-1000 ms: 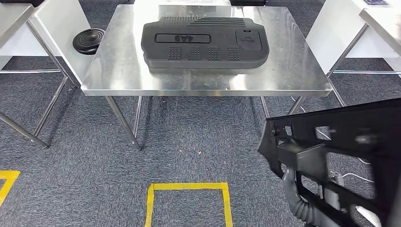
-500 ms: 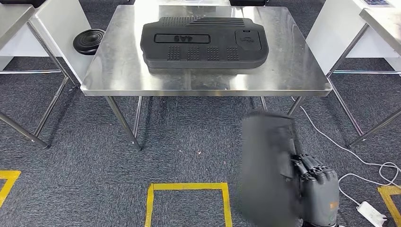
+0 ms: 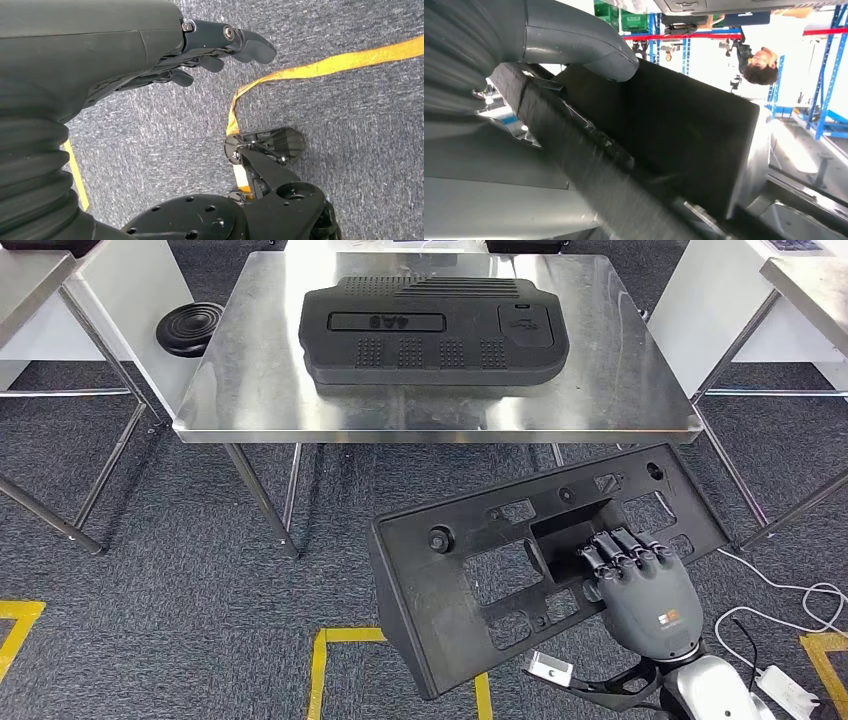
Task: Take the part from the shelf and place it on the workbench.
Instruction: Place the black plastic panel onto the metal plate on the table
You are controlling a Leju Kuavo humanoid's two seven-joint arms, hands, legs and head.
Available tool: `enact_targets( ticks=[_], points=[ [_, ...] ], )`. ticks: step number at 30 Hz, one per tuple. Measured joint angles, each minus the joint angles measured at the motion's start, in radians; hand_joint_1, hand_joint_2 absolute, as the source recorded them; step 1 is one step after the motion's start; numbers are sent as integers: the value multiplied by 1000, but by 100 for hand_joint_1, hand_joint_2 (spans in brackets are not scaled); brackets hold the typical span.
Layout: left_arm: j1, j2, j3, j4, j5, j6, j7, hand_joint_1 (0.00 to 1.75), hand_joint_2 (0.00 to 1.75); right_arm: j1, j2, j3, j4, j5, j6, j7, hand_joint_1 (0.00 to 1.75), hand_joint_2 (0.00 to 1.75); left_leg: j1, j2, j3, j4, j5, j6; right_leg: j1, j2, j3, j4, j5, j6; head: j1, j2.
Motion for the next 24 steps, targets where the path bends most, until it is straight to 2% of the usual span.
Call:
enact_targets(
  ticks=[3,5,6,8,9,10,11,12,13,14,15,16,18,20,21,22,24],
  points=[
    [-1,0,7,0,-1,0,0,0,175,-17,-6,17,20,42,0,24,150,175,-4,-3,0,-7,-1,13,-3,-3,2,-7,0,9,0,0],
    [-2,-2,10,0,-1,1,-2,0,175,-25,-11,25,29,59,-1,35,150,175,2,-8,11,-25,6,25,-1,6,-9,15,-14,12,1,0],
    [-4,-3,11,0,-1,1,-4,0,175,-28,-14,28,33,62,-2,39,150,175,6,-10,17,-33,10,30,0,17,-30,55,-32,9,2,0],
    [-8,-5,12,0,-1,1,-6,0,175,-32,-20,32,45,66,-2,47,150,175,8,-15,20,-37,12,36,-2,36,-104,191,-82,-1,5,0],
    [-10,-5,12,0,-2,1,-7,0,175,-33,-23,34,51,69,-3,51,150,175,8,-19,20,-37,11,35,-2,40,-143,255,-99,-1,6,0],
    [-11,-6,12,0,-2,1,-7,0,175,-33,-26,36,57,72,-3,54,150,175,8,-24,21,-37,9,35,-3,42,-168,288,-102,4,6,0],
    [-12,-7,12,0,-3,0,-7,0,175,-33,-29,37,61,75,-4,57,150,175,9,-28,23,-36,7,32,-5,42,-174,282,-87,13,6,0],
    [-12,-8,12,0,-3,0,-7,0,175,-33,-33,38,65,77,-4,59,150,175,10,-32,27,-36,5,28,-6,42,-157,231,-56,25,6,0],
    [-12,-9,12,0,-3,0,-7,0,175,-33,-36,38,67,78,-5,60,150,175,11,-36,31,-35,1,23,-9,43,-125,154,-19,36,7,0],
    [-12,-10,12,0,-3,0,-7,0,175,-33,-38,38,69,78,-6,61,150,175,10,-40,34,-32,-4,16,-9,43,-96,85,11,40,8,0],
    [-12,-10,13,0,-3,0,-7,0,175,-33,-40,39,71,79,-7,62,150,175,8,-43,35,-31,-9,9,-9,44,-73,35,31,36,8,0],
    [-12,-9,13,0,-4,0,-7,0,175,-32,-41,40,72,79,-9,64,150,175,5,-44,36,-30,-12,2,-7,45,-62,11,38,27,8,0],
    [-12,-9,13,0,-4,0,-8,0,175,-29,-42,40,73,81,-13,69,150,175,5,-45,36,-31,-16,-7,-3,45,-59,11,35,4,8,0],
    [-12,-9,13,0,-4,0,-9,0,175,-27,-42,40,73,83,-18,74,150,175,9,-38,33,-11,-30,-16,-5,45,-52,10,31,-13,7,0],
    [-13,-10,13,0,-4,0,-10,0,175,-27,-42,39,73,84,-20,75,150,175,10,-31,18,25,-50,-20,-7,44,-45,9,28,-21,5,0],
    [-13,-10,13,0,-4,0,-10,0,175,-27,-42,39,73,84,-21,76,150,175,11,-24,-10,83,-78,-24,-7,42,-39,9,24,-28,4,0],
    [-13,-11,13,0,-4,0,-12,0,175,-24,-41,39,73,86,-23,78,150,175,13,-16,-90,223,-129,-27,-3,41,-28,9,15,-38,2,0]
  ],
)
